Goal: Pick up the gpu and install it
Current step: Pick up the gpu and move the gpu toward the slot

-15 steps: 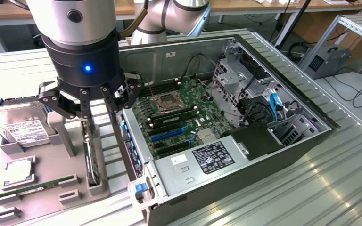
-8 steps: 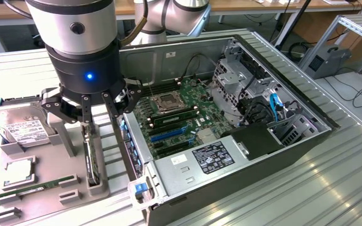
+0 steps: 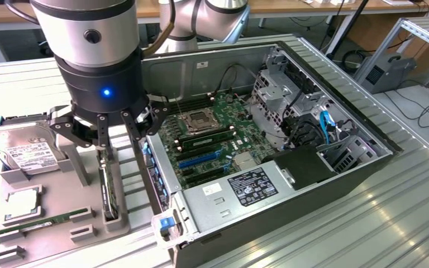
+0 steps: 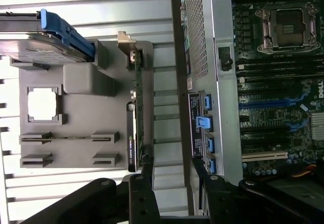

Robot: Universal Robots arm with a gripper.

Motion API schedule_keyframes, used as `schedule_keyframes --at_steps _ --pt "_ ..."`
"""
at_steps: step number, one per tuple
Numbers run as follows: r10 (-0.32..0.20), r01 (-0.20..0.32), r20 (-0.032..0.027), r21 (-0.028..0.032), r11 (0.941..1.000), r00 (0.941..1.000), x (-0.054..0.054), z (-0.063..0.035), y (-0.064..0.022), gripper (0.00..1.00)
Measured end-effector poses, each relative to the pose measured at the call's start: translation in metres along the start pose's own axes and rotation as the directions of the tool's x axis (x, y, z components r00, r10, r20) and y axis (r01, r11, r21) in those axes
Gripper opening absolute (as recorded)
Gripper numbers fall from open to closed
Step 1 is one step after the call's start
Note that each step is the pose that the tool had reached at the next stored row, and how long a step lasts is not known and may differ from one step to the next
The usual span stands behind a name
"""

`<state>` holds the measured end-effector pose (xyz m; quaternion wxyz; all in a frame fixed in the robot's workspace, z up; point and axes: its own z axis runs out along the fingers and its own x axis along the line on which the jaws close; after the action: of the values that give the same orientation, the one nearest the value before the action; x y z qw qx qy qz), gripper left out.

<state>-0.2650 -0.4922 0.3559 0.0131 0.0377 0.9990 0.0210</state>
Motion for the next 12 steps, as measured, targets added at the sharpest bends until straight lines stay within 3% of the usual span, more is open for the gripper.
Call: schedule_keyframes --at_steps 12 --pt "0.0 0.0 0.0 0.0 1.0 1.0 0.0 0.0024 -0.0006 0.42"
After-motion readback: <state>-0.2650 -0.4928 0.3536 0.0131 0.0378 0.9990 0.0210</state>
